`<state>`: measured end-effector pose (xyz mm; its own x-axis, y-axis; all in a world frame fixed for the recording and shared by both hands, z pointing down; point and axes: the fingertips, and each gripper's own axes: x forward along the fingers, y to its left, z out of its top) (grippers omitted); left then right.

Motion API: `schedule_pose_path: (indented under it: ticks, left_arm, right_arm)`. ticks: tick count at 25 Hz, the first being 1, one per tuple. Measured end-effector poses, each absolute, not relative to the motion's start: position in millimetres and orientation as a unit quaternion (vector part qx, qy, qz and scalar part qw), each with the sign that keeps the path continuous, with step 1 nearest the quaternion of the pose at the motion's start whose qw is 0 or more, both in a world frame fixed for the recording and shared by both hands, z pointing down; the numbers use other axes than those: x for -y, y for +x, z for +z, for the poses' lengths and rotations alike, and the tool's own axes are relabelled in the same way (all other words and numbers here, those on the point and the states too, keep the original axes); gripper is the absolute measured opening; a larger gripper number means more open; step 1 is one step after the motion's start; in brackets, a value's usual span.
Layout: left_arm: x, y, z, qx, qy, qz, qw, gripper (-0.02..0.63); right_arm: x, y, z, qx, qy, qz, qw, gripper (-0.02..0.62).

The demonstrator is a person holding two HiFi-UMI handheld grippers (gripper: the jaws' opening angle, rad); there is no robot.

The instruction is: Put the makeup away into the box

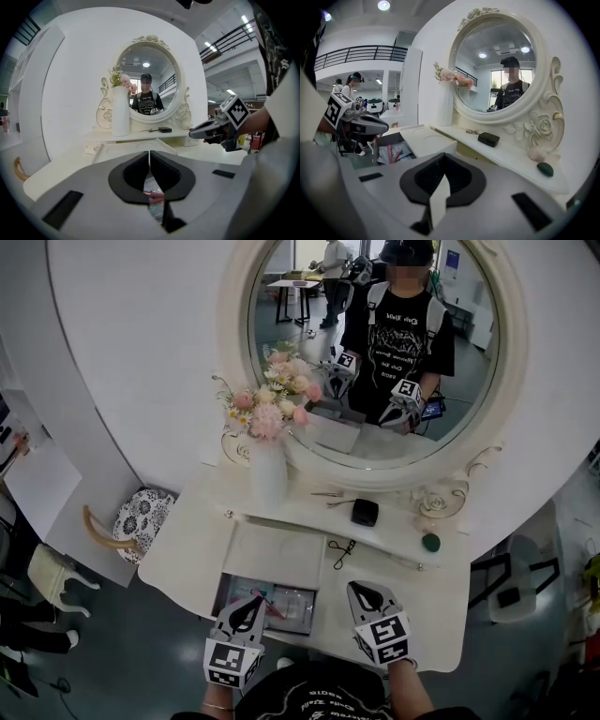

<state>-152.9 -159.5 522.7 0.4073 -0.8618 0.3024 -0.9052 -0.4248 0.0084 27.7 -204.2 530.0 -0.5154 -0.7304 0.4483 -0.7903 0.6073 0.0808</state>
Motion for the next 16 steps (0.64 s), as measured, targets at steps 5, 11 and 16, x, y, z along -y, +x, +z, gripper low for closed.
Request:
schedule_pose_path:
  ticks: [5,11,16]
  left_arm:
    - [159.7,-151.6,525.1,0.528,0.835,0.131,0.086,0.023]
    - [161.3,-149.9,525.9,0.527,0.835,0.132,0.089,0.023]
    - [162.8,-147.8,526.1,0.525,0.836,0.131,0.088,0.023]
  right_arm:
    - [204.2,27.7,532.3,0.869,0.436,0.066,0.227,0.008]
    - [205.1,26.9,532.9,0.869,0.432,0.062,0.232,0.008]
    - [204.7,27.7,535.2,0.869,0.431,0.062,0.236,0.008]
